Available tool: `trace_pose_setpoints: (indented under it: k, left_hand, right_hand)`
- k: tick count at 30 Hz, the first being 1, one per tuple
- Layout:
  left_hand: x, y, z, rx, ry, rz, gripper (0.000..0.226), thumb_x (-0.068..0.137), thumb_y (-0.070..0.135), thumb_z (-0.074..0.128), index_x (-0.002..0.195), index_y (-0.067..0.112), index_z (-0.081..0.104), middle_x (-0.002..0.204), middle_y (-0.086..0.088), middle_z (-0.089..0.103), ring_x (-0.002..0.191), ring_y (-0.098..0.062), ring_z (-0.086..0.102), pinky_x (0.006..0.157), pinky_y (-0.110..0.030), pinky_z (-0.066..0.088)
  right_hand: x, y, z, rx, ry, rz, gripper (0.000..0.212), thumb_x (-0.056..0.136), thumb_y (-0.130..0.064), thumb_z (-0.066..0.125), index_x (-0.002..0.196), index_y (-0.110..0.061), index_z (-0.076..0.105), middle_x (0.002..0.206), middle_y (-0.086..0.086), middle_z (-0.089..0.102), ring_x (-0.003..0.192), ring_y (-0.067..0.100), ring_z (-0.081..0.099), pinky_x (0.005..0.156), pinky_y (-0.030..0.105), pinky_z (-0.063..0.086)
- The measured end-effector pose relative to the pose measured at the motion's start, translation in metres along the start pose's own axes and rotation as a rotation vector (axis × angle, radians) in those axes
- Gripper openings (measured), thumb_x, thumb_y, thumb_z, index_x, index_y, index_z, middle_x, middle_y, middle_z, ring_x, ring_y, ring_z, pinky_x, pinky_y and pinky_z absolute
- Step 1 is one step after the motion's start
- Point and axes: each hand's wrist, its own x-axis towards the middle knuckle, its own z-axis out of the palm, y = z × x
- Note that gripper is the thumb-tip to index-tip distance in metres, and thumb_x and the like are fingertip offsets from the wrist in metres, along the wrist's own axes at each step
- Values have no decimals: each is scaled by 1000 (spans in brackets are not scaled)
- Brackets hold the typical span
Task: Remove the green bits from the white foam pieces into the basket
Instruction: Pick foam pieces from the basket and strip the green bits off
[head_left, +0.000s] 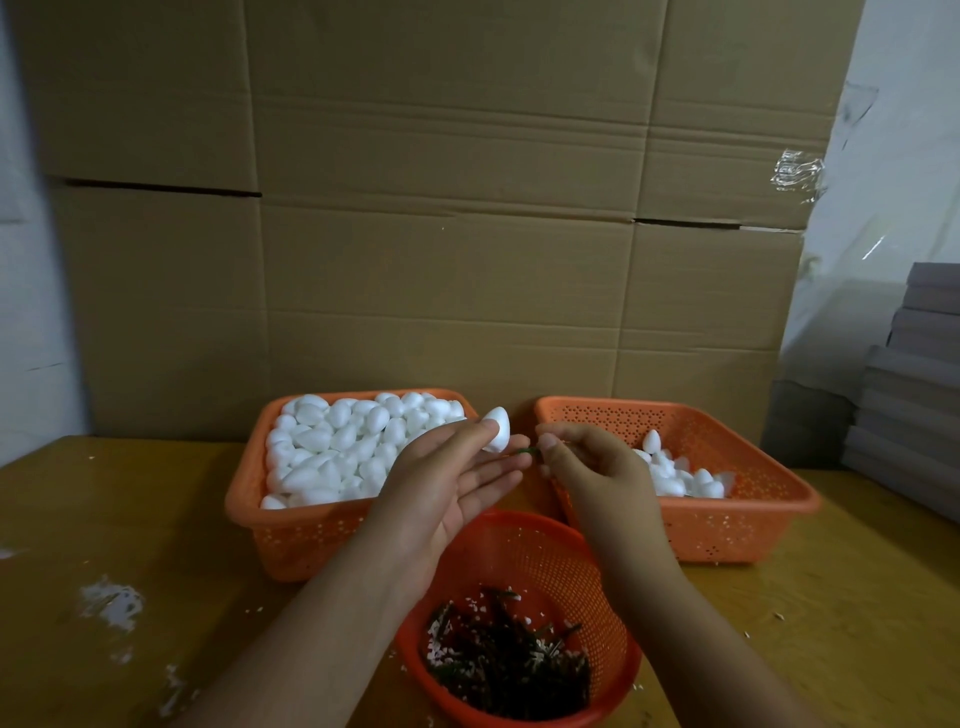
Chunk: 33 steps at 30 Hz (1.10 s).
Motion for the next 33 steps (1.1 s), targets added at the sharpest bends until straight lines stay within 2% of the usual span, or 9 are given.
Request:
trace_pose_setpoints:
  k: [2, 4, 8, 11, 14, 19, 27, 33]
  left_hand:
    - [0, 0, 0, 3, 2, 12, 26, 93, 16, 62, 111, -2, 62, 101, -18, 74, 97, -27, 73, 77, -29, 60]
    - [1, 0, 0, 4, 7, 16, 23, 92, 16, 62, 107, -1, 64, 100, -18, 74, 97, -27, 73, 73, -27, 59]
    - [0, -1, -2, -10, 7, 6, 21, 91, 18, 63, 103, 1, 65, 102, -17, 74, 98, -25, 73, 73, -27, 59]
    - [0, -1, -3, 4, 30, -6, 23, 97, 22, 56, 110, 4, 62, 105, -11, 75, 98, -21, 72, 70, -24, 58]
    - [1, 0, -2, -22, 35, -40, 28, 101, 28, 48, 120, 10, 59, 107, -6, 75, 99, -14, 72, 66, -20, 56]
    - [0, 1, -3, -81, 12, -83, 25, 100, 27, 48, 115, 11, 61, 109, -4, 75, 98, -10, 72, 76, -25, 51]
    - [0, 0, -2, -131, -23, -113, 28, 95, 23, 55, 118, 9, 59, 108, -9, 74, 100, -15, 72, 80, -28, 51]
    - [0, -8, -1, -45, -49, -105, 42, 83, 29, 63, 120, 9, 61, 114, -9, 73, 107, -15, 69, 87, -31, 48]
  right_hand:
    - [0, 1, 1, 28, -44, 52, 11, 93, -13, 61, 95, -11, 71, 60, -13, 66, 59, -6, 59, 55, 8, 44]
    - [0, 3, -1, 62, -62, 93, 12, 93, -14, 61, 94, -9, 72, 58, -12, 61, 57, -1, 54, 54, 12, 44]
    - [0, 1, -2, 162, -96, 122, 13, 94, -12, 61, 98, -6, 71, 69, -1, 62, 64, 6, 54, 63, 22, 45]
    - [-1, -1, -1, 175, -110, 91, 11, 93, -6, 60, 98, -7, 70, 69, -2, 68, 63, 2, 60, 61, 17, 47]
    - [-3, -3, 2, 135, -91, 29, 13, 91, -3, 62, 97, -11, 70, 80, 3, 73, 71, 5, 65, 61, 16, 49]
    - [-5, -4, 6, 72, -83, -78, 19, 89, 0, 65, 89, -19, 70, 76, -6, 71, 67, 0, 60, 59, 13, 44]
    - [-7, -5, 6, -31, -37, -181, 22, 87, 0, 67, 81, -22, 68, 72, -17, 69, 65, -7, 58, 59, 9, 42]
    - [-9, -3, 7, -126, -22, -218, 14, 86, -1, 68, 85, -14, 69, 78, -2, 69, 72, 2, 62, 65, 12, 45]
